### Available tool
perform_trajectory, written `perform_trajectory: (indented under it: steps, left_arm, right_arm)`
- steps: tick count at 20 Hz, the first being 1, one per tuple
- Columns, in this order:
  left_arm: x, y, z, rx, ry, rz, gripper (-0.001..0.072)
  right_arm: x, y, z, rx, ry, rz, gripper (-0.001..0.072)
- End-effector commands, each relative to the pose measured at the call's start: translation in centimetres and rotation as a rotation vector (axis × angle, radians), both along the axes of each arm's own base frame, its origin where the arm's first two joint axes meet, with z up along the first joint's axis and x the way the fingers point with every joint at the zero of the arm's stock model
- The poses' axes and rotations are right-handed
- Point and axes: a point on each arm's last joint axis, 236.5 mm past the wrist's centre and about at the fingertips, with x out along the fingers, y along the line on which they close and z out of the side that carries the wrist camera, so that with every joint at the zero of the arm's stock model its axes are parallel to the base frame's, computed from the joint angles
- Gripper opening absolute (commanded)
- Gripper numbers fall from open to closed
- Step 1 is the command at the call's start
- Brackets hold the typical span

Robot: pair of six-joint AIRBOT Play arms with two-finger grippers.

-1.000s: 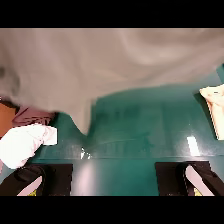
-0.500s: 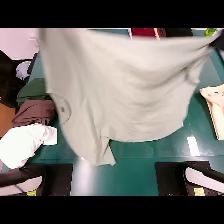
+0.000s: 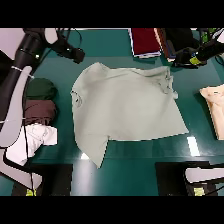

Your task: Fold the shirts.

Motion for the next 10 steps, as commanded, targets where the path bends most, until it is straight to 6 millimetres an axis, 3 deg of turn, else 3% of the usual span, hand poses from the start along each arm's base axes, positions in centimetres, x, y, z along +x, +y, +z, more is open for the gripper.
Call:
perform_trajectory:
  steps: [1,3,5,10]
  left_arm:
    - [-4.5,3.7,-0.3,-0.008,0.172,0.086,0.054]
    - [-7.9,5.3,-0.5,-0.012,0.227,0.12,0.054]
    - [-12.1,6.1,-2.5,-0.022,0.287,0.159,0.0541]
    - [-25.5,4.9,-12.3,-0.181,0.526,0.243,0.0542]
  right_arm:
    - [-1.5,-0.5,1.6,-0.014,-0.011,0.003,0.0506]
    - [-4.4,-1.0,1.3,-0.012,0.012,-0.015,0.0505]
    - [-7.4,-1.2,0.0,-0.009,0.041,-0.028,0.0505]
    - [-11.7,-0.4,-3.8,0.015,0.056,-0.047,0.0506]
